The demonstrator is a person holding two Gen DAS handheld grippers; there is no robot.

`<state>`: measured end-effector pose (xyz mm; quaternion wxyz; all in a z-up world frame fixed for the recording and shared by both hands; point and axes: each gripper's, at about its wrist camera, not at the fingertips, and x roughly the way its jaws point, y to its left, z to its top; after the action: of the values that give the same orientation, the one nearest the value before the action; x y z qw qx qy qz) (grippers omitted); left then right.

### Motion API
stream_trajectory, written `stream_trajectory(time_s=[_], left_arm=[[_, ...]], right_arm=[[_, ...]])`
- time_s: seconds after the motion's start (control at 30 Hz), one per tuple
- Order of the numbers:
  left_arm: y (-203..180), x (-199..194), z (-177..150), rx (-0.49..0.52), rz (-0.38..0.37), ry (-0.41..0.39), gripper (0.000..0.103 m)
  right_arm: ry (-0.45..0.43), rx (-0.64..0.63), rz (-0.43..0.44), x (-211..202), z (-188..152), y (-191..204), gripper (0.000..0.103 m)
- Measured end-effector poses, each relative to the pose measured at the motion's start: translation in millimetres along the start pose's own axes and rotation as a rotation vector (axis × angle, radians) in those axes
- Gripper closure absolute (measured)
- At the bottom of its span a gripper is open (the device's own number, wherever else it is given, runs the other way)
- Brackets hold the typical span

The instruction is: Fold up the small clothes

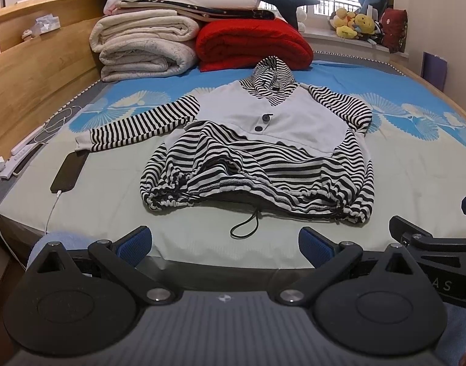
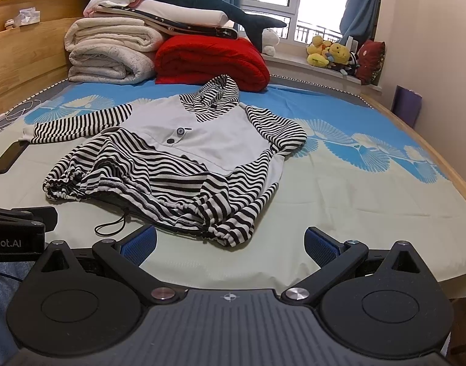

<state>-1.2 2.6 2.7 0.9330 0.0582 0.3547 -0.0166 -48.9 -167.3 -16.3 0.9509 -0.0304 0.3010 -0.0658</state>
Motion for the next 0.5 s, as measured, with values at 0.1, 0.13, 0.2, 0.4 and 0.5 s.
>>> stream_trajectory(time_s=[0.1,0.13,0.2,0.4,0.5], left_arm=[[0.3,-0.2,0.0,-0.001,-0.001,0.000,0.000],[0.1,-0.3,0.1,0.000,0.000,-0.001,0.000],[-0.2,-0.4,-0.2,-0.001,0.000,-0.002,0.000],[-0.3,-0.7,0.2,-0.002,-0.002,-0.001,0.000],[-0.9,-1.6,0.6,-0.001,-0.002,-0.005,0.000]], right_arm=[[-0.001,-0.001,0.001,0.0,0.0,-0.3,0.001],[-0.001,-0.001,0.001,0.0,0.2,-0.3,0.001],[-0.001,0.000,0.002,0.0,0.4,-0.4,0.001],[0.002,0.001,0.002,0.1,0.1,0.1,0.001],[0.002,0.000,0.003,-0.6,0.0,0.8,0.001]])
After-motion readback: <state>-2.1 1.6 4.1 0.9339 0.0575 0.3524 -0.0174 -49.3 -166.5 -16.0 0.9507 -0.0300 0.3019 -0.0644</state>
